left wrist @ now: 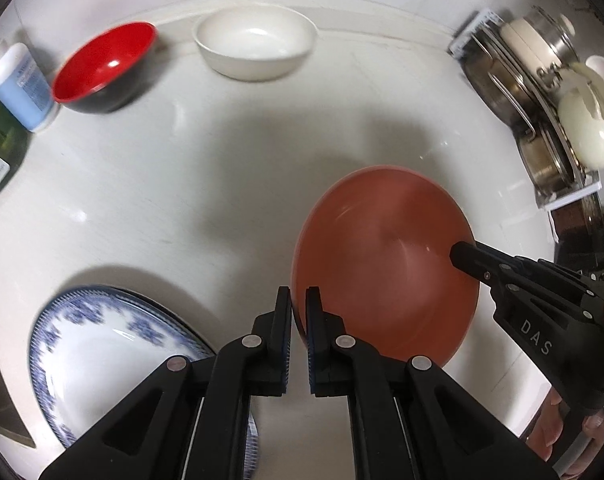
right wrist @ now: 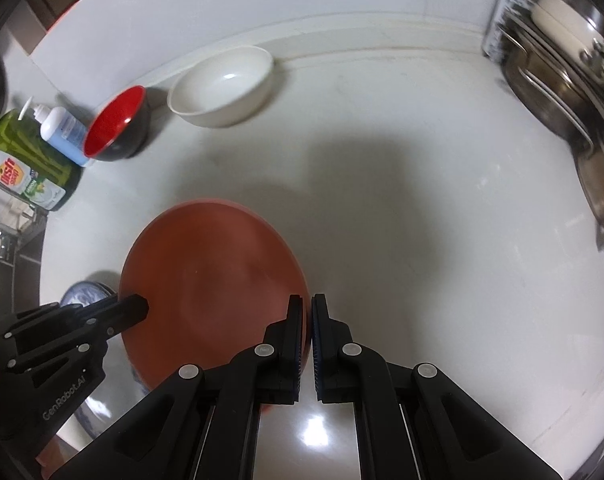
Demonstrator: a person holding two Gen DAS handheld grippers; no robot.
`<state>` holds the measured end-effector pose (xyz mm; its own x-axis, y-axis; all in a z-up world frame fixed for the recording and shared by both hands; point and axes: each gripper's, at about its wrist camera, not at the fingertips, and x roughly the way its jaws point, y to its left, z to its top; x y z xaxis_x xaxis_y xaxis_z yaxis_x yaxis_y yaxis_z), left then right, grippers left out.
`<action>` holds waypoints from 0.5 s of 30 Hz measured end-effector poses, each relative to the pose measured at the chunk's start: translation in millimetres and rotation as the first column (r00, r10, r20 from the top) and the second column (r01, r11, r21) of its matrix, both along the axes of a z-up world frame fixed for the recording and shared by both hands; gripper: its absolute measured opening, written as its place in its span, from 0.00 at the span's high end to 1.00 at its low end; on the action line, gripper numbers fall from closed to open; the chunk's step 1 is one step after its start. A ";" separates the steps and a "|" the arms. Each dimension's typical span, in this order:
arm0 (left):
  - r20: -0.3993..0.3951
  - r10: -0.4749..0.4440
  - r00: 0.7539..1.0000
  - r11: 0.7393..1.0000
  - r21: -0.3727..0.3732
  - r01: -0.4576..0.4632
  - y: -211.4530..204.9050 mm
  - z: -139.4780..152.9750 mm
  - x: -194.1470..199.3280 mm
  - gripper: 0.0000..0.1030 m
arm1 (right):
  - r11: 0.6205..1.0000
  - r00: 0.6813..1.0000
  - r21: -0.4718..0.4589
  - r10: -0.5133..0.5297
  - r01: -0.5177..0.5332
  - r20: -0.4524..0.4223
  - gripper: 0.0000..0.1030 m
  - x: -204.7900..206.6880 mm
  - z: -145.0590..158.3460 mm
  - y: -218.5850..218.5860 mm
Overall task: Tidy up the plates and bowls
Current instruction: 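Carry the pink bowl with both grippers over the stacked plates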
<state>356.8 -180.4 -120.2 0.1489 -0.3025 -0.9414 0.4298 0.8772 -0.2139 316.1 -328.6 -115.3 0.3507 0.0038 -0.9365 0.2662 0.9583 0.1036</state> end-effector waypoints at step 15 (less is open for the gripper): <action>-0.047 -0.022 0.999 1.000 0.008 0.022 -42.6 -18.6 -20.0 0.92 | 1.000 0.998 -0.007 -0.028 0.028 -0.047 0.94 -28.5 -20.0 -44.0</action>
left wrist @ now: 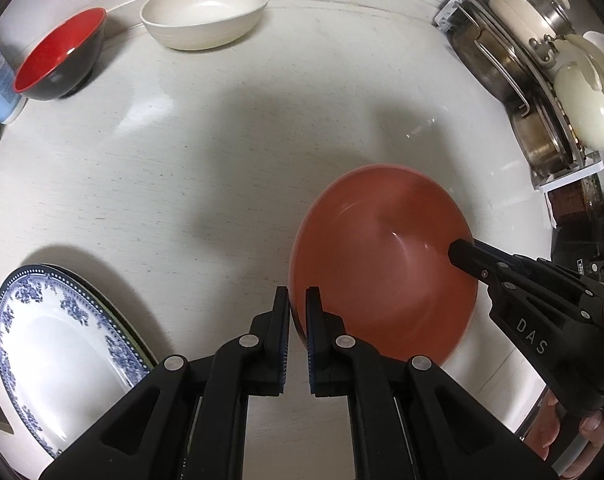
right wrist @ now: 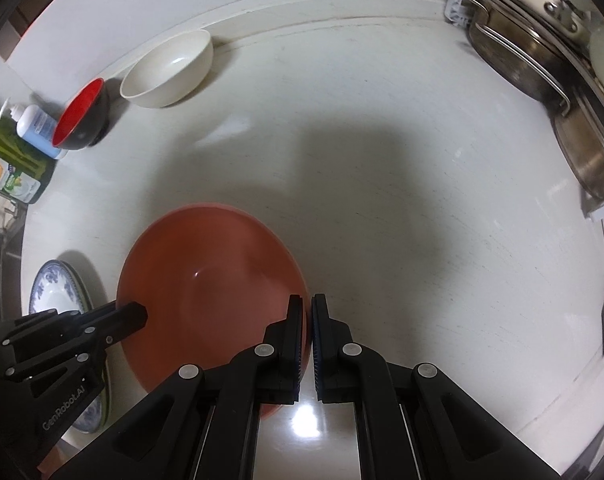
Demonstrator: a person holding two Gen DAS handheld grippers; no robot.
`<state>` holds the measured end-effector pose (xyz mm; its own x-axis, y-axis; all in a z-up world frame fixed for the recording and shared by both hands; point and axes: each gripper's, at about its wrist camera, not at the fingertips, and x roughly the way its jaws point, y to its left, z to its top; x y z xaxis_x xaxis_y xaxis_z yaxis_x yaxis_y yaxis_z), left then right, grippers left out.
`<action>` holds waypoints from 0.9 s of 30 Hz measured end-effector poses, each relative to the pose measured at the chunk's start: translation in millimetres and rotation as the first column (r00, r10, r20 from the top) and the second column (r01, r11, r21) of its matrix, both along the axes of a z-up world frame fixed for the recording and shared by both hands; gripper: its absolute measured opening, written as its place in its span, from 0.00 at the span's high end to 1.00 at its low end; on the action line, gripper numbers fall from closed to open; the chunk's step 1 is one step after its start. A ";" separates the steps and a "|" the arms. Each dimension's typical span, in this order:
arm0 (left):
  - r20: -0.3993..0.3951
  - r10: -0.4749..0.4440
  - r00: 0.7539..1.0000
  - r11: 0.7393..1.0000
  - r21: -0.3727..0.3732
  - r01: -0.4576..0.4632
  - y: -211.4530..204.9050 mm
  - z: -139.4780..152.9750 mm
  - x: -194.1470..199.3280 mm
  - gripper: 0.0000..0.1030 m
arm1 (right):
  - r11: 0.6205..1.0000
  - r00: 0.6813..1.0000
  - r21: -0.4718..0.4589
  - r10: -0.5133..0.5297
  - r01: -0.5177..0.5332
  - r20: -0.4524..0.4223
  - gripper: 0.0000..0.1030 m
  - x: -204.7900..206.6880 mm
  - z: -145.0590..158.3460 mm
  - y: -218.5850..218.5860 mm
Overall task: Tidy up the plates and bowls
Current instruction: 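Carry the pink bowl with both grippers over the stacked plates, then lower the pink bowl onto the plates and open both grippers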
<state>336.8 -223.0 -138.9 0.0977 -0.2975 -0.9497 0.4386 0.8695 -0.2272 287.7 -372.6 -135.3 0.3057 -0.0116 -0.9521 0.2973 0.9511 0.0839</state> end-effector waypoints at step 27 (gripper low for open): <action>0.123 0.056 0.991 0.996 0.068 -0.065 14.8 12.9 5.4 0.51 | 0.999 1.000 -0.037 0.021 -0.021 0.020 0.67 -3.9 7.3 -6.1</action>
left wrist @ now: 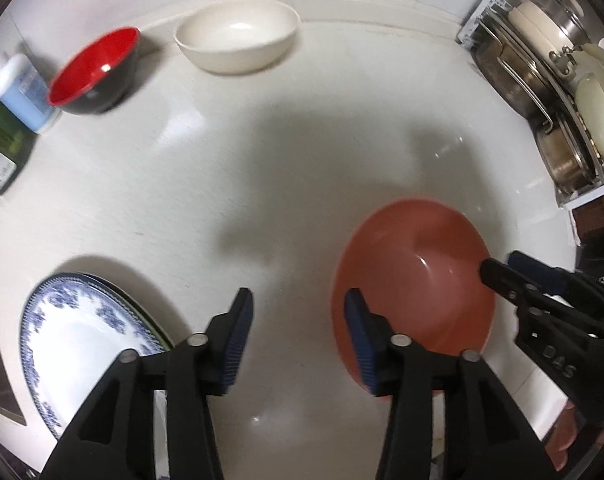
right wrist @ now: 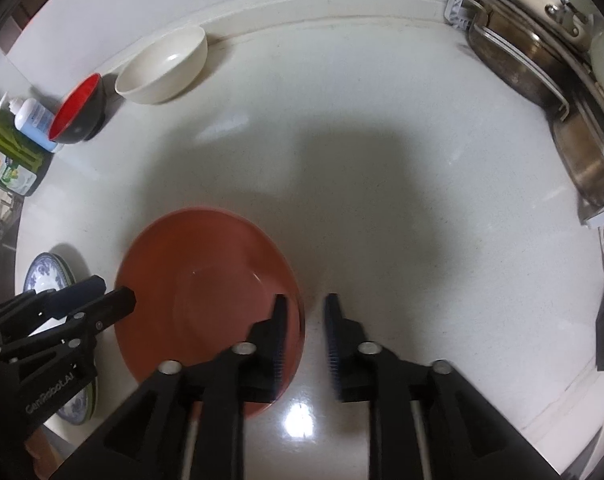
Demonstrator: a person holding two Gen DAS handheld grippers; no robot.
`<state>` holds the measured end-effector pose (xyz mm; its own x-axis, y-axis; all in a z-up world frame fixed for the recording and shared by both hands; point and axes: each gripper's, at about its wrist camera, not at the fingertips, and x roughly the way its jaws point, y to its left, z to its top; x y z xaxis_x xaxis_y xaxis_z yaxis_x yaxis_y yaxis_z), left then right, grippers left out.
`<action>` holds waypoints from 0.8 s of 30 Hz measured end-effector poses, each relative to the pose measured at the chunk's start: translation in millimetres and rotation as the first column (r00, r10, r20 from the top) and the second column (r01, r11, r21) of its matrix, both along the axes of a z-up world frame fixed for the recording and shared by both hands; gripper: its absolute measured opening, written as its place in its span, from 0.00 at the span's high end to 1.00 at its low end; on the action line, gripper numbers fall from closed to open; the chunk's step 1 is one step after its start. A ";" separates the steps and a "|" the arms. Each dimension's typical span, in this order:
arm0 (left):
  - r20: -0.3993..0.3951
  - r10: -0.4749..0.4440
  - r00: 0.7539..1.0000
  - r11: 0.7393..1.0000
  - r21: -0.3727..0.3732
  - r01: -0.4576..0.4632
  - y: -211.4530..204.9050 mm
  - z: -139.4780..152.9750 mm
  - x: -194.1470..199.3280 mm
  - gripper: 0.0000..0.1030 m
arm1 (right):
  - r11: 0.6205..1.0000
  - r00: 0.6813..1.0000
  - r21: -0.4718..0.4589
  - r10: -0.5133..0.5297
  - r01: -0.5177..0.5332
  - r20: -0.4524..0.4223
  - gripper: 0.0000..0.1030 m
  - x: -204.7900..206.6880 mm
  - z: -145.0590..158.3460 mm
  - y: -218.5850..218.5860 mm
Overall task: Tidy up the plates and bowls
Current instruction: 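Lower the pink bowl onto the plates and open both grippers, then move both open grippers toward the white bowl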
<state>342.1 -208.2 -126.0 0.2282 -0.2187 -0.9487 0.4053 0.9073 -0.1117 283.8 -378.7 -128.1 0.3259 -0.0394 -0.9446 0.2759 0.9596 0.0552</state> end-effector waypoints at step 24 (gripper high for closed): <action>0.162 0.070 0.984 0.997 0.003 -0.072 54.9 68.4 70.1 0.37 | 0.996 0.982 -0.020 0.088 -0.086 0.165 0.54 64.5 73.8 43.0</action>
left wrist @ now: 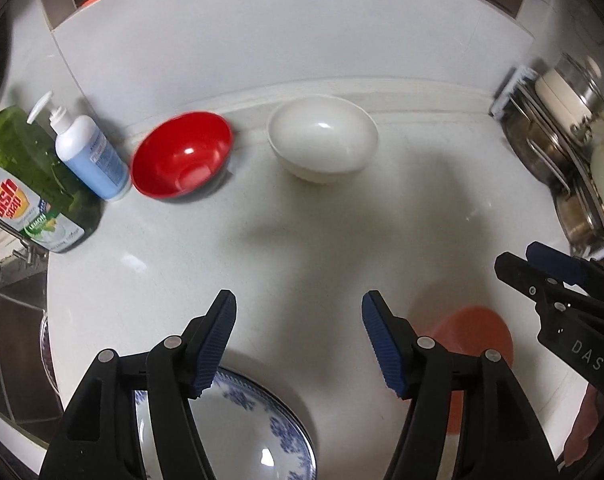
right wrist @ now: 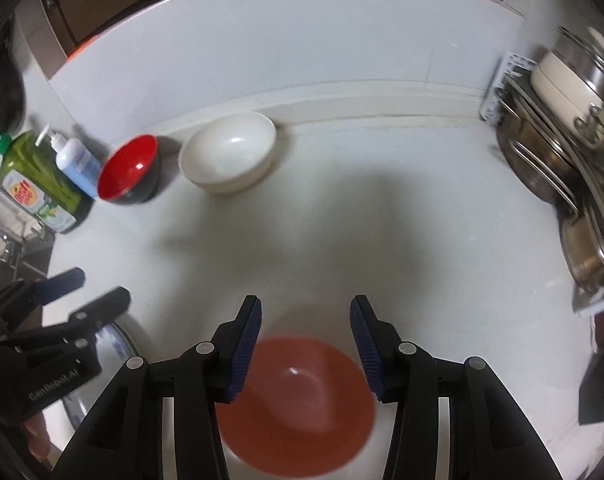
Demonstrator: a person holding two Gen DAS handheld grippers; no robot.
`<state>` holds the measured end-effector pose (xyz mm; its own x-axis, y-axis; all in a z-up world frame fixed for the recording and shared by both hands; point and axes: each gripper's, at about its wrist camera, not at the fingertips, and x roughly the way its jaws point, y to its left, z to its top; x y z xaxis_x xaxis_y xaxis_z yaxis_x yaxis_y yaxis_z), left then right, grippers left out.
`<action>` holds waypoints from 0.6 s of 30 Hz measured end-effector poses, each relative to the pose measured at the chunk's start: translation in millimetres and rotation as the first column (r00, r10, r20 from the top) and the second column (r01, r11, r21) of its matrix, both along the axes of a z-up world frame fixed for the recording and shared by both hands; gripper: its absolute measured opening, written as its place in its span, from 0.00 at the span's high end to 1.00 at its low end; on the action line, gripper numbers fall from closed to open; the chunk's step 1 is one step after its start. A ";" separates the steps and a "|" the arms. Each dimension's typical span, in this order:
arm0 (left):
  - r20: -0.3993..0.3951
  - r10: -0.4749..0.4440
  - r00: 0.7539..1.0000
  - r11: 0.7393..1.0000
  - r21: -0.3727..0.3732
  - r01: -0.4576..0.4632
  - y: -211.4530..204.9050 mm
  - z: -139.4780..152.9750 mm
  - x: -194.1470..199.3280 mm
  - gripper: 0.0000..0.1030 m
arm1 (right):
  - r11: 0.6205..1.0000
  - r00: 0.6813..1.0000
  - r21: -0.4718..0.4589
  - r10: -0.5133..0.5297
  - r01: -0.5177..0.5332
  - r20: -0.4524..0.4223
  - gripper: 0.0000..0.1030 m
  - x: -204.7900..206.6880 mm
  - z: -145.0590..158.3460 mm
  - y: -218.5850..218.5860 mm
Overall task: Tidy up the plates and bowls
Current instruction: 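Move both open grippers toward the white bowl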
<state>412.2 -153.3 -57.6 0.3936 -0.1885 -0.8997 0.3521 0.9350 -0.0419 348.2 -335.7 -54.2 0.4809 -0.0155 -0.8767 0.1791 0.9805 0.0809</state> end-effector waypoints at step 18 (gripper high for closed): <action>0.038 -0.072 0.997 0.997 0.023 0.071 -6.4 31.6 97.7 0.37 | 0.999 0.999 0.035 -0.001 0.000 0.037 0.54 97.7 24.1 13.0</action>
<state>509.9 -159.7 -26.0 0.4148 -0.1979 -0.8881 0.4192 0.9079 -0.0065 445.9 -322.7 -30.1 0.5129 0.0142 -0.8583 0.1760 0.9769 0.1214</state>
